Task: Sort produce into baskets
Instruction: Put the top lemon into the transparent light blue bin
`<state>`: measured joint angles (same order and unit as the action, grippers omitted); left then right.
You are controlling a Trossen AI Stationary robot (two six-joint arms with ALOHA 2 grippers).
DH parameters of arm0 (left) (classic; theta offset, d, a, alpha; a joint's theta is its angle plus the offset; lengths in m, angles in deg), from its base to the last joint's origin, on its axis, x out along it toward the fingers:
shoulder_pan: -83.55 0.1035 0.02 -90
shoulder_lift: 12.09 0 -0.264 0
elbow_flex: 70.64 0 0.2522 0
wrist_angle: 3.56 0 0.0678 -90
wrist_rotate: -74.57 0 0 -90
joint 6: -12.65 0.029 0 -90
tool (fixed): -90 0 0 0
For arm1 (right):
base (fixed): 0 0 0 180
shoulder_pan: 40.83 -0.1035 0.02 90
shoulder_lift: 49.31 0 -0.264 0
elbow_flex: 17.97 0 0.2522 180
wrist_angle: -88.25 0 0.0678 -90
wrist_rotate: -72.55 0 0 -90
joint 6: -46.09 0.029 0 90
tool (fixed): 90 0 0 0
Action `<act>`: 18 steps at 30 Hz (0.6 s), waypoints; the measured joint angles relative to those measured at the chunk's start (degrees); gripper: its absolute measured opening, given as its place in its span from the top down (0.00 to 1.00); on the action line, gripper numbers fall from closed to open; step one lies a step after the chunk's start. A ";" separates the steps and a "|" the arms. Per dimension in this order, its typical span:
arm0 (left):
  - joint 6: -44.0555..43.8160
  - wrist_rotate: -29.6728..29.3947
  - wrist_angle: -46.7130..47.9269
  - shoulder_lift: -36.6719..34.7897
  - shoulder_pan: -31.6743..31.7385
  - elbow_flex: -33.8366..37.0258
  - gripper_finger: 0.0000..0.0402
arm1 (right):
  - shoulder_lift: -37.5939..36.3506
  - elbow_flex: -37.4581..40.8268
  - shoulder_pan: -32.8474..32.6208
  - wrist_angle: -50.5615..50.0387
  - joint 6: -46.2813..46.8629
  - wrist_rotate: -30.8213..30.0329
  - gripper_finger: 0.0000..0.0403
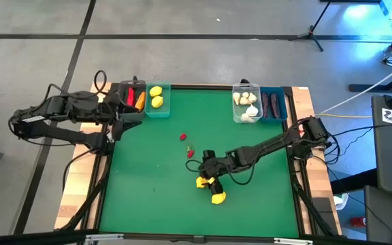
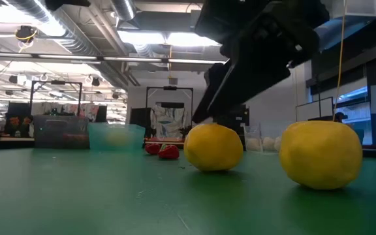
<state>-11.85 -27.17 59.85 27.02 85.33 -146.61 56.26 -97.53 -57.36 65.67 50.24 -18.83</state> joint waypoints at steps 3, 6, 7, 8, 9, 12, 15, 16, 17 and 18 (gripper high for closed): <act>-1.11 -1.16 0.93 0.67 -0.01 0.50 0.24 | -0.30 0.00 0.00 0.00 0.34 -1.37 0.18; -1.23 0.27 -2.57 2.08 -0.85 3.60 0.24 | -1.71 -0.61 0.24 -0.22 0.05 -3.78 0.18; -1.31 1.56 -5.23 2.85 -1.50 4.92 0.24 | -2.20 -1.26 0.51 -0.59 -0.06 -4.48 0.18; -1.34 2.71 -8.55 3.91 -2.37 6.50 0.24 | -2.49 -2.25 0.81 -1.58 -0.07 -4.87 0.18; -1.65 3.46 -11.81 5.00 -3.33 8.05 0.24 | -2.75 -3.28 1.17 -2.27 -0.09 -5.17 0.18; -2.66 3.88 -20.03 9.47 -6.56 12.21 0.24 | -3.09 -6.65 2.49 -6.17 -0.03 -5.74 0.18; -2.66 3.96 -24.95 14.39 -9.69 14.95 0.24 | -3.11 -11.17 3.96 -13.74 0.11 -3.36 0.18; -2.70 3.87 -26.90 16.17 -10.93 15.76 0.24 | -3.11 -12.90 4.38 -17.07 0.29 -2.11 0.18; -2.67 3.75 -28.50 18.04 -12.28 16.60 0.24 | -3.11 -14.71 4.82 -20.49 0.87 -0.28 0.18; -2.35 3.76 -29.77 19.96 -13.49 17.37 0.24 | -3.11 -16.79 5.32 -23.53 1.40 2.29 0.18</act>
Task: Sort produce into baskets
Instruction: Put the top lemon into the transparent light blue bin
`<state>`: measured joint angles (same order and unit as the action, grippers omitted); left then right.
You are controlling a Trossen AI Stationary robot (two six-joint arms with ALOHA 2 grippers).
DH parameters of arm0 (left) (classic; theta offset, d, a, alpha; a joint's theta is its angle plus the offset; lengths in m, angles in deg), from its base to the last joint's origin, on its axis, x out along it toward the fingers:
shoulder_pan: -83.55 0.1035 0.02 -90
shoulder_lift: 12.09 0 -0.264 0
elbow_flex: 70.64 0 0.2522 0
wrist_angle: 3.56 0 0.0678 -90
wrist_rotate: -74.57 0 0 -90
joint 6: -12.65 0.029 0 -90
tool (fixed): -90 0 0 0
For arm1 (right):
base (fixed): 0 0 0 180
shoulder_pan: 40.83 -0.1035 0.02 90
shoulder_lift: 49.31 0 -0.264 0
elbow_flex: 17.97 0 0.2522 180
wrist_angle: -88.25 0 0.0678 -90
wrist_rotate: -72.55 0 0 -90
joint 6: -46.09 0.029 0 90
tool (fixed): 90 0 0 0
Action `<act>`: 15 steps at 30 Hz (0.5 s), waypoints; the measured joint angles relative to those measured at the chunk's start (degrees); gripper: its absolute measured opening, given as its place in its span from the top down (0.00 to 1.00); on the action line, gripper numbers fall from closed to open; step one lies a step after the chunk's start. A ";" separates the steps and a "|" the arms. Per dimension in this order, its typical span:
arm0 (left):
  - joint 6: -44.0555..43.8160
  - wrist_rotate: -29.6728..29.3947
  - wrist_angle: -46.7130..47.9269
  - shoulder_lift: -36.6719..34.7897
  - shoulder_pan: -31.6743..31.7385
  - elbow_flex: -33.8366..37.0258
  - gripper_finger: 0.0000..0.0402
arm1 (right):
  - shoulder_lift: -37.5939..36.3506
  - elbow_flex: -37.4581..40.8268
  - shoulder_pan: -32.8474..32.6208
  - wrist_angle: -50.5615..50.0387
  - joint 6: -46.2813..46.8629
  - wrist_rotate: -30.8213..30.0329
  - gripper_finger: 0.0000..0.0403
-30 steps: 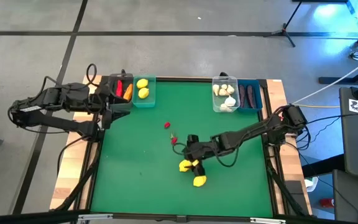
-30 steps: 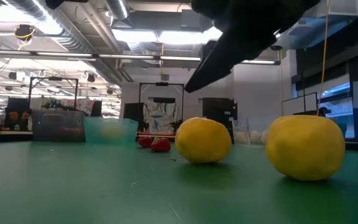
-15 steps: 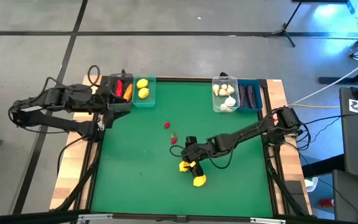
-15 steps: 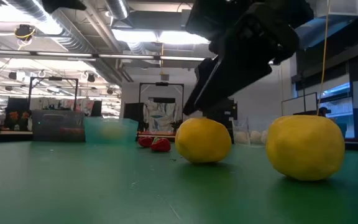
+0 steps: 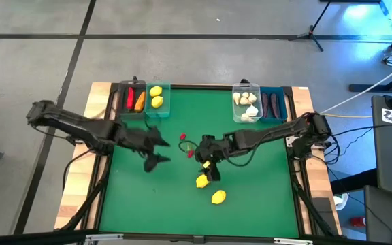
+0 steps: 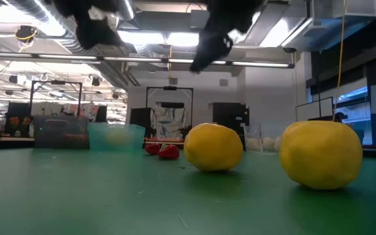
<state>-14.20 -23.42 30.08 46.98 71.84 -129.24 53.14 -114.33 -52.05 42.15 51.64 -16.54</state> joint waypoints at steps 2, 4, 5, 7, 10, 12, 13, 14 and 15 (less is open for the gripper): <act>1.50 0.02 -3.18 3.90 -2.16 1.06 0.24 | 0.00 -5.11 0.86 -6.77 0.13 4.89 0.18; 2.50 -0.04 -5.71 7.66 -3.24 1.56 0.24 | 0.00 -11.12 1.28 -14.39 -0.01 6.85 0.18; 2.59 -0.54 -7.34 9.48 -3.44 1.56 0.24 | 0.00 -14.10 1.28 -18.16 -0.26 6.98 0.18; 2.18 -1.94 -10.95 13.48 -3.58 1.56 0.24 | 0.00 -20.30 1.23 -24.75 -1.75 5.55 0.18; -1.18 -4.40 -20.18 19.91 -3.65 1.37 0.24 | -0.06 -29.59 1.04 -32.26 -3.75 -0.20 0.18; -1.99 -5.97 -24.07 24.27 -4.23 -0.07 0.24 | -0.11 -35.29 1.02 -36.92 -3.92 -4.22 0.18; -1.98 -7.20 -25.48 26.41 -4.77 -1.15 0.24 | -0.11 -37.77 1.04 -39.25 -3.72 -6.07 0.18; -1.68 -8.47 -26.14 28.39 -5.33 -2.46 0.24 | -0.11 -40.26 1.06 -41.73 -3.20 -8.18 0.18; -0.97 -9.66 -26.49 30.22 -5.91 -3.84 0.24 | -0.11 -42.57 1.06 -44.12 -2.80 -9.97 0.18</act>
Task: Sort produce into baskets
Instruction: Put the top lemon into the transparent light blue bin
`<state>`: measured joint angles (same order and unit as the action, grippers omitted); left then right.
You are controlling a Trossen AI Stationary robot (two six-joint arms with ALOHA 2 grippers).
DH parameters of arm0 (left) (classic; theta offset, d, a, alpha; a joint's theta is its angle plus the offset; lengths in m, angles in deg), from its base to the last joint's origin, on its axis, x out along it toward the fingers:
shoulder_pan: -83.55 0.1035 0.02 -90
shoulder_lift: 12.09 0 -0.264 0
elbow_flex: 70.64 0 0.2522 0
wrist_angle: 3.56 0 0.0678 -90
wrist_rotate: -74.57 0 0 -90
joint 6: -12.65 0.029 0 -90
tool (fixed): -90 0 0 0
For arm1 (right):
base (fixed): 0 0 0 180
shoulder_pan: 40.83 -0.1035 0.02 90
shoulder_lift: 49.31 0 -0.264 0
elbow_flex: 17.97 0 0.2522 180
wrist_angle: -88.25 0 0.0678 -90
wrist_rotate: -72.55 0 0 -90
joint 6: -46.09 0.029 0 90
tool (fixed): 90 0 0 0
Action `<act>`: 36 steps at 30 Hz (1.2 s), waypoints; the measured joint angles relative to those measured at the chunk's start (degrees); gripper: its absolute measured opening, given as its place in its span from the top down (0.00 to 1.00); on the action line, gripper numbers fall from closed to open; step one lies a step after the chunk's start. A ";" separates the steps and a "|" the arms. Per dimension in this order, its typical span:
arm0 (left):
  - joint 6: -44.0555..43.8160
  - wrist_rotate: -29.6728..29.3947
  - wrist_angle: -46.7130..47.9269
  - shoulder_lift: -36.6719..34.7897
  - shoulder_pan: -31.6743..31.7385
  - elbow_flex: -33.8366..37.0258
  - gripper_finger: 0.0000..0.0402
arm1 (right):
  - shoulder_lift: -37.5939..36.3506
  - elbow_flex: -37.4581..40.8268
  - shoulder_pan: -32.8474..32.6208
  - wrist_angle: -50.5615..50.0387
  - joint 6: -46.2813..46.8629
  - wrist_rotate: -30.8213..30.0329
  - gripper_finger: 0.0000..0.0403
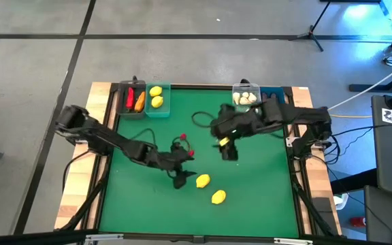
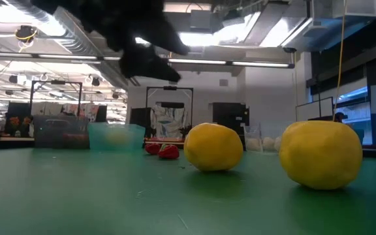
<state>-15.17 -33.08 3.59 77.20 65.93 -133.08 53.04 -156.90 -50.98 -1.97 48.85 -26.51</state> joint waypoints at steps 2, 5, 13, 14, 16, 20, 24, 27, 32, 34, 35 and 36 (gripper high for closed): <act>2.05 -2.65 0.01 3.58 -1.18 -3.12 0.24 | 0.00 -4.36 0.05 -4.63 1.25 -2.93 0.18; 3.34 -9.21 0.99 8.30 -3.17 -6.50 0.24 | -0.04 -9.54 0.04 -11.02 4.48 -6.62 0.18; -5.48 -19.95 1.34 19.29 -7.85 -12.91 0.24 | -3.65 -7.91 0.04 -13.74 11.99 -7.79 0.18; -5.86 -20.00 1.37 20.39 -8.32 -13.76 0.24 | -3.63 -7.91 0.02 -13.55 12.35 -7.76 0.18; -5.69 -20.63 1.57 22.31 -9.11 -15.44 0.24 | -3.50 -7.84 0.00 -13.61 12.51 -7.46 0.18; -3.98 -24.30 1.65 25.74 -10.20 -17.72 0.24 | -3.52 -7.84 0.00 -13.62 12.71 -6.36 0.18; -4.27 -27.14 1.69 28.46 -10.14 -18.38 0.24 | -3.50 -7.84 0.00 -13.58 13.60 -5.81 0.18; -6.19 -27.23 1.98 30.49 -10.00 -18.38 0.24 | -3.50 -7.84 0.00 -13.58 13.71 -4.76 0.18; -8.92 -26.70 1.87 32.77 -9.98 -18.36 0.24 | -3.50 -7.84 0.00 -13.58 13.58 -3.78 0.18; -9.91 -25.72 2.71 33.10 -9.82 -18.36 0.24 | -3.50 -7.84 0.00 -13.58 13.56 -3.79 0.18; -10.37 -25.12 3.29 33.03 -9.62 -18.38 0.24 | -3.50 -7.84 0.00 -13.57 13.56 -3.79 0.18; -11.19 -24.50 3.80 32.97 -9.42 -18.40 0.24 | -3.50 -7.84 0.00 -13.58 13.56 -3.78 0.18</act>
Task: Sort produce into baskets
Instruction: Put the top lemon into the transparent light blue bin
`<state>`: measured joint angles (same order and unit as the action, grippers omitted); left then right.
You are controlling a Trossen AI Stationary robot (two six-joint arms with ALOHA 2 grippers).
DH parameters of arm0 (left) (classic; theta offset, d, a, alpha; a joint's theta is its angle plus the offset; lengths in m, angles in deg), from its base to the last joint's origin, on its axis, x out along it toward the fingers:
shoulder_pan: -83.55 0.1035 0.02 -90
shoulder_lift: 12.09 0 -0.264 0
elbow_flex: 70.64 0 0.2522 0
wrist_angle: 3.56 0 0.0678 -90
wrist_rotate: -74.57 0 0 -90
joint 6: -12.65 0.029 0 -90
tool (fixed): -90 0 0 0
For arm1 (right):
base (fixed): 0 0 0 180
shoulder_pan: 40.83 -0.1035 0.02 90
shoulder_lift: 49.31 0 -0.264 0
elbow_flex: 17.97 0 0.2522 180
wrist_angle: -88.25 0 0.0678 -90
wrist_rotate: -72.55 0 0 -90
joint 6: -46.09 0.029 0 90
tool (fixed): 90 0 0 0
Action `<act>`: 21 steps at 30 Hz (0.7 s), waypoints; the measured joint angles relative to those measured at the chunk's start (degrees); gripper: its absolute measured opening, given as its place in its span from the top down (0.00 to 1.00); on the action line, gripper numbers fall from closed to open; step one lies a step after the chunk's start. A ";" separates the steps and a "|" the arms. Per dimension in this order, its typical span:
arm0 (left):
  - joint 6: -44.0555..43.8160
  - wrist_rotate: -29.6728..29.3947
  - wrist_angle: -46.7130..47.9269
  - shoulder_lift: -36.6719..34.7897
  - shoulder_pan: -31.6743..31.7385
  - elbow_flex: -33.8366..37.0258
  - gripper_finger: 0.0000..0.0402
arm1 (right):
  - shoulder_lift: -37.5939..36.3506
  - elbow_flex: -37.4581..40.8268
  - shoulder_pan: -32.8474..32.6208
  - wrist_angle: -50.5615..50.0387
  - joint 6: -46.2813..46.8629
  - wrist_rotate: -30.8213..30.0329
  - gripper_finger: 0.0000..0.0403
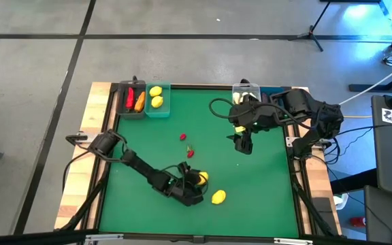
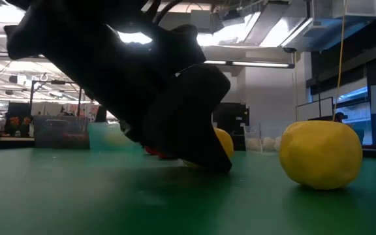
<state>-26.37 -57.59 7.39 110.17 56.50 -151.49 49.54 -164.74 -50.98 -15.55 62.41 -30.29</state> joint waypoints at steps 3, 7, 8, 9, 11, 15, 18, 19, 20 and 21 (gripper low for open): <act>-1.75 1.81 0.27 -0.07 0.48 -0.04 0.28 | 0.00 0.00 0.00 0.00 -0.02 0.00 0.18; -1.59 2.89 0.42 -0.34 0.86 -0.04 0.36 | 0.00 0.00 0.00 0.02 -0.04 -0.01 0.18; -1.56 3.43 0.60 -0.50 0.92 -0.04 0.39 | 0.00 0.00 0.00 0.02 -0.04 0.00 0.18; -1.56 3.81 0.91 -0.83 0.93 -0.04 0.42 | 0.00 0.00 0.00 0.02 -0.05 0.00 0.18; -1.18 4.60 1.37 -1.62 0.96 0.04 0.47 | 0.00 0.00 0.00 0.03 -0.26 0.00 0.18; 1.81 5.06 3.34 -4.53 1.47 0.15 0.54 | 0.00 0.00 0.00 0.03 -0.53 0.00 0.18; 0.39 4.87 9.38 -7.75 2.76 0.13 0.55 | -0.01 0.00 0.00 0.04 -2.13 -0.17 0.18; -0.76 4.78 12.16 -9.10 3.29 0.15 0.54 | -0.17 0.00 0.00 0.04 -2.78 -0.37 0.18; -2.21 4.66 15.02 -10.62 3.94 0.15 0.53 | -0.33 0.02 0.01 0.04 -3.31 -0.62 0.18; -3.56 4.52 17.56 -12.30 4.68 0.15 0.52 | -0.65 0.02 0.02 0.04 -3.87 -0.84 0.18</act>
<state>-29.92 -53.07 24.95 97.87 61.19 -151.33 48.88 -164.72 -50.96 -15.51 58.54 -31.14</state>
